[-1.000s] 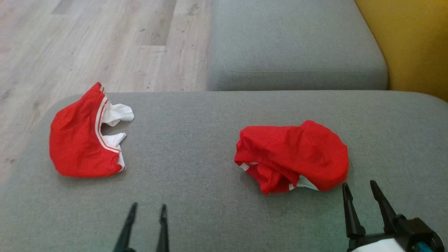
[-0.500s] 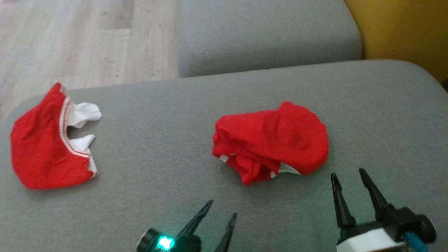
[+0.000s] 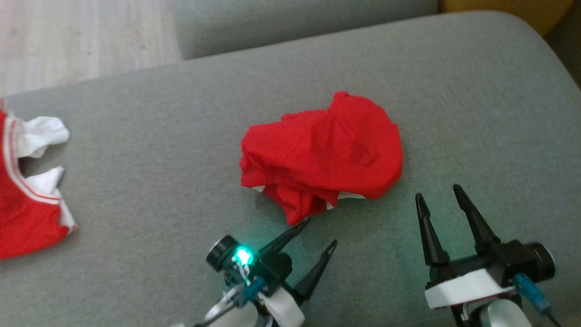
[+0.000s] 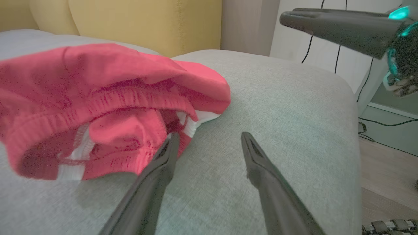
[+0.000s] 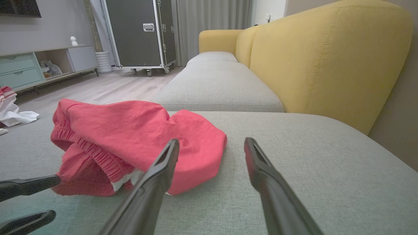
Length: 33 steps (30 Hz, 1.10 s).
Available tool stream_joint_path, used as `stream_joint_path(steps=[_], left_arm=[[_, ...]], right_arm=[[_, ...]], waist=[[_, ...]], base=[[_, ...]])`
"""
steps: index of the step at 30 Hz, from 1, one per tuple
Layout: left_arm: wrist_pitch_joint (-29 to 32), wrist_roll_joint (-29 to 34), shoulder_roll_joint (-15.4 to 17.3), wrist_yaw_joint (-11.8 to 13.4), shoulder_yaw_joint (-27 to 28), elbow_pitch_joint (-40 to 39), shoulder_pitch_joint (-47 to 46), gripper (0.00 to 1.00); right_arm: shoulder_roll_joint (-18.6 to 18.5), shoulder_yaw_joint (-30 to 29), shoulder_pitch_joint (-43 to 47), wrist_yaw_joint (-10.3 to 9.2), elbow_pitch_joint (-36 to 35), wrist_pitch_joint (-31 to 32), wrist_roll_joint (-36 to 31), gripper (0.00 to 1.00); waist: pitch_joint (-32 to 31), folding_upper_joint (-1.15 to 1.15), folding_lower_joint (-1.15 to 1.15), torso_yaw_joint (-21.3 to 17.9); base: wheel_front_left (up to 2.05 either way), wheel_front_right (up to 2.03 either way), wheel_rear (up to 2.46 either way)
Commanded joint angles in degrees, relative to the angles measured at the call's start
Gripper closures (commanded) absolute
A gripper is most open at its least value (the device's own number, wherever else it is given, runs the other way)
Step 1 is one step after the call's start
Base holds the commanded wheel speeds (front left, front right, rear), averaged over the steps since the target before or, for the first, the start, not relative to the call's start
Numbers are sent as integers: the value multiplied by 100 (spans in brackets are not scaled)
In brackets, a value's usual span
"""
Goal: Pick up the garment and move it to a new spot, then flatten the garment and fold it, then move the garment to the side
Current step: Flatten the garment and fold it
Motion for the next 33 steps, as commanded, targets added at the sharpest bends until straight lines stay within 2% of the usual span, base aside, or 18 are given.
stream_joint_path(steps=[1,5,14,19,20,21,27,33], left_arm=[[-47,-93,-32,-16,78,-87,-266,0],[-47,-306,-32,-29,-133,111,-652,0],[-47,-478,-32,255,-316,714,-1377,0],[-47,-456,-32,358,-378,774,-1525,2],[-47,-452,-32,347,-402,802,-1538,86],[-47,-453,-32,340,-416,817,-1548,100],[-47,-504,-32,209,-481,880,-1577,100],[-47,-571,-32,-86,-595,567,-1779,100]], right_arm=[[-38,161,-222,-4,-197,-22,-7,0],[-38,181,-346,-4,-222,-22,3,0],[-38,208,-577,-4,-263,-22,20,0],[-38,166,-630,-4,-269,-22,23,0],[-38,160,-635,-4,-267,-22,24,0],[-38,154,-638,-4,-263,-22,25,0],[-38,118,-624,-4,-244,-22,61,0],[-38,93,-506,-4,-204,-22,153,0]], waist=[[169,0,-1,-143],[401,0,-1,-253],[860,0,-1,-480],[920,0,-1,-546],[915,0,-1,-556],[898,0,-1,-564],[724,0,-1,-582],[282,0,-1,-587]], base=[[0,0,0],[0,0,0],[0,0,0],[0,0,0],[0,0,0],[0,0,0],[0,0,0],[0,0,0]])
